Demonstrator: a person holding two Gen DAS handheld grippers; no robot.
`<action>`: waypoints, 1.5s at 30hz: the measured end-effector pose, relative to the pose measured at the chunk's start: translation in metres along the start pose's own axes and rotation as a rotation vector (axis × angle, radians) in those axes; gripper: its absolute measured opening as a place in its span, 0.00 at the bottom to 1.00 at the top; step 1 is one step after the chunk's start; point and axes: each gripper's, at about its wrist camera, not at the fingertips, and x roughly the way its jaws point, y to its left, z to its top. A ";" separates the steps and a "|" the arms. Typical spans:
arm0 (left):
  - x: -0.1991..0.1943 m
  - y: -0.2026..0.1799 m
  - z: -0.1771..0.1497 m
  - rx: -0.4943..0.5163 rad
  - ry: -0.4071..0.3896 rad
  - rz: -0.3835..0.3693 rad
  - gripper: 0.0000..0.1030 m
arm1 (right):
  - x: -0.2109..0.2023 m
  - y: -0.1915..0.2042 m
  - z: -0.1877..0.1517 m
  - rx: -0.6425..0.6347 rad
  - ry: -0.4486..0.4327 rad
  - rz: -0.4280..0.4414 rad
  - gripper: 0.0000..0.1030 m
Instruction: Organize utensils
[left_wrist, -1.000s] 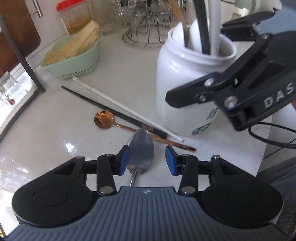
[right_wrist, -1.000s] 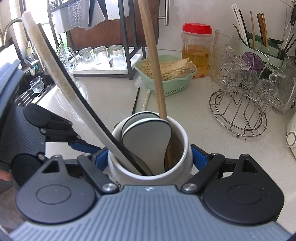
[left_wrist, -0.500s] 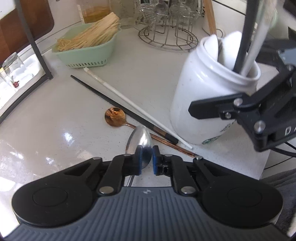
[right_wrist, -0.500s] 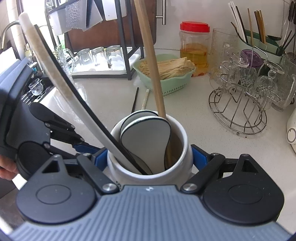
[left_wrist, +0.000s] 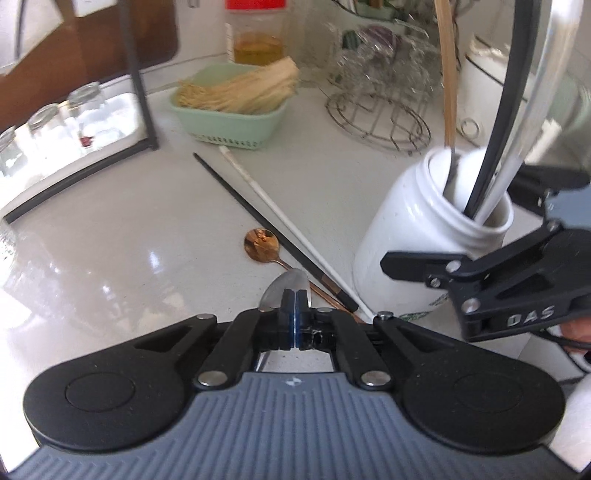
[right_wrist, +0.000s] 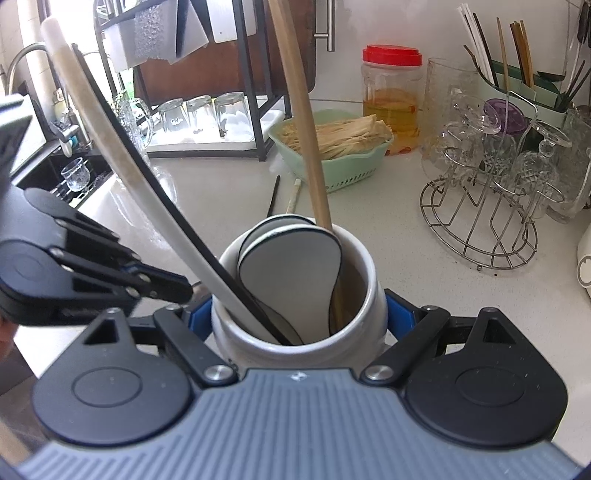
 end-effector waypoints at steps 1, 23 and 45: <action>-0.003 0.001 0.000 -0.017 -0.006 0.001 0.00 | 0.001 0.000 0.000 -0.004 0.001 0.000 0.89; 0.027 0.007 -0.006 0.133 0.018 -0.030 0.59 | 0.003 -0.002 -0.001 -0.017 0.005 0.019 0.89; 0.036 0.013 -0.005 0.142 0.048 -0.012 0.41 | 0.005 0.002 -0.001 -0.008 0.010 -0.003 0.89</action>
